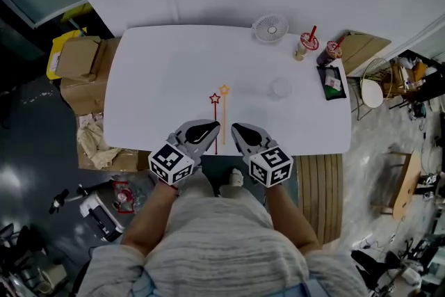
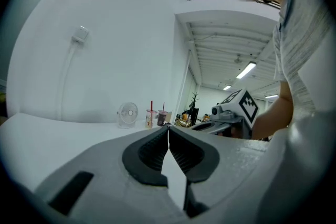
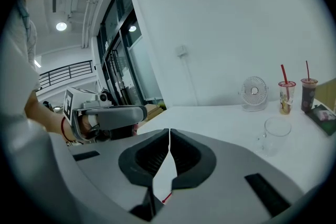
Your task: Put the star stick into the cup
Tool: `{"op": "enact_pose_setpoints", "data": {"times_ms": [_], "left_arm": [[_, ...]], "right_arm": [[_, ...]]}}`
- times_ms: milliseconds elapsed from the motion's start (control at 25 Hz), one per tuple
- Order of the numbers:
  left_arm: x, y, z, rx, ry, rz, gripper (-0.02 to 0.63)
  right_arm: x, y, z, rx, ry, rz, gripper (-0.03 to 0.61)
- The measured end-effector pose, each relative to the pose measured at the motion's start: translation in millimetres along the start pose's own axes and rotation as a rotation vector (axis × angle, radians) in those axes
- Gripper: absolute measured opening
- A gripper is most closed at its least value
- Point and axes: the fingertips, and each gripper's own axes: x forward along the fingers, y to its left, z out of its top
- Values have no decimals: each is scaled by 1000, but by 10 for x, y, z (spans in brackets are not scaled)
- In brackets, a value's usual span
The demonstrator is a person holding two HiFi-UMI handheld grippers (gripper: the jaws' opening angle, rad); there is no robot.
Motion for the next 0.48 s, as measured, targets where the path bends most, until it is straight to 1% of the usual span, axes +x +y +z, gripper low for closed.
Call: {"op": "enact_pose_setpoints", "data": {"times_ms": [240, 480], "left_arm": [[28, 193, -194, -33, 36, -16, 15], [54, 345, -386, -67, 57, 4, 15]], "right_arm": [[281, -87, -188, 30, 51, -46, 11], [538, -197, -357, 58, 105, -81, 11]]}}
